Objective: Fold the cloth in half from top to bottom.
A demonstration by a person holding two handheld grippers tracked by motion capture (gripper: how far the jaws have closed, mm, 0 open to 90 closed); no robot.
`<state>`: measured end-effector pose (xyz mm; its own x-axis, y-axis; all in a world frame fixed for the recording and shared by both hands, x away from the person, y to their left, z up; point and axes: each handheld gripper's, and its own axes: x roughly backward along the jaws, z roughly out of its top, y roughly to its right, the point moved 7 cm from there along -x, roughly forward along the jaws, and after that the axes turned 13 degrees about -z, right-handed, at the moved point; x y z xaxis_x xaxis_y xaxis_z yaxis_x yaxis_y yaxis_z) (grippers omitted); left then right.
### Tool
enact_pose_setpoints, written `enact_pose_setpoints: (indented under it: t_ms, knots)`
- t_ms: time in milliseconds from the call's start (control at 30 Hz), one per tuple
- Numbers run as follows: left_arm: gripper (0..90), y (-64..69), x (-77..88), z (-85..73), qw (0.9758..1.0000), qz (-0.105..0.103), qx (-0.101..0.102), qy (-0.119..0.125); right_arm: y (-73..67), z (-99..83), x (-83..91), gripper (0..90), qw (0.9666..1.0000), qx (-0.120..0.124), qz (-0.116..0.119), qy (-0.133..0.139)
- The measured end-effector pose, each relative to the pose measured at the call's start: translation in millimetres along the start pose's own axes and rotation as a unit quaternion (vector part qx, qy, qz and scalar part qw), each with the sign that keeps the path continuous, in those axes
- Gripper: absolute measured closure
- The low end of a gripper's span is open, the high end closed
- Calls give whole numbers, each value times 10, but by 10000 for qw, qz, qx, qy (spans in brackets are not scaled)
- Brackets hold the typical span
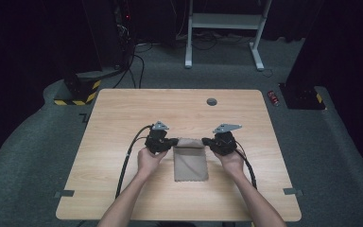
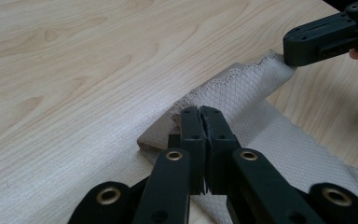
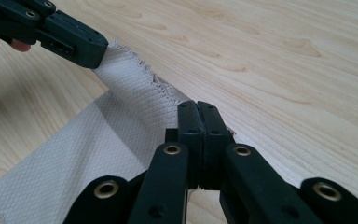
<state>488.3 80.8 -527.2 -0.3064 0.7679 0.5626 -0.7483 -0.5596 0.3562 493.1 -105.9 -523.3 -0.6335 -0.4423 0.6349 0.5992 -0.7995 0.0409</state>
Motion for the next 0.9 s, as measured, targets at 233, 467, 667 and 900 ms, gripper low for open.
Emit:
enact_pose_setpoints:
  t_ms: [233,467,667,900]
  knots:
    - [881,32,11,-34,10000,-68,-3,20,-16,-29,26,895,10000,24,59,5]
    - [881,80,39,-67,9994,76,-286,-163,-55,-31,74,894,9999,48,126,41]
    - [881,130,50,-91,9991,81,-375,-171,-89,-39,108,894,9997,134,183,54]
    - [880,184,47,-94,9987,81,-469,-156,-91,-80,158,894,9997,118,226,66]
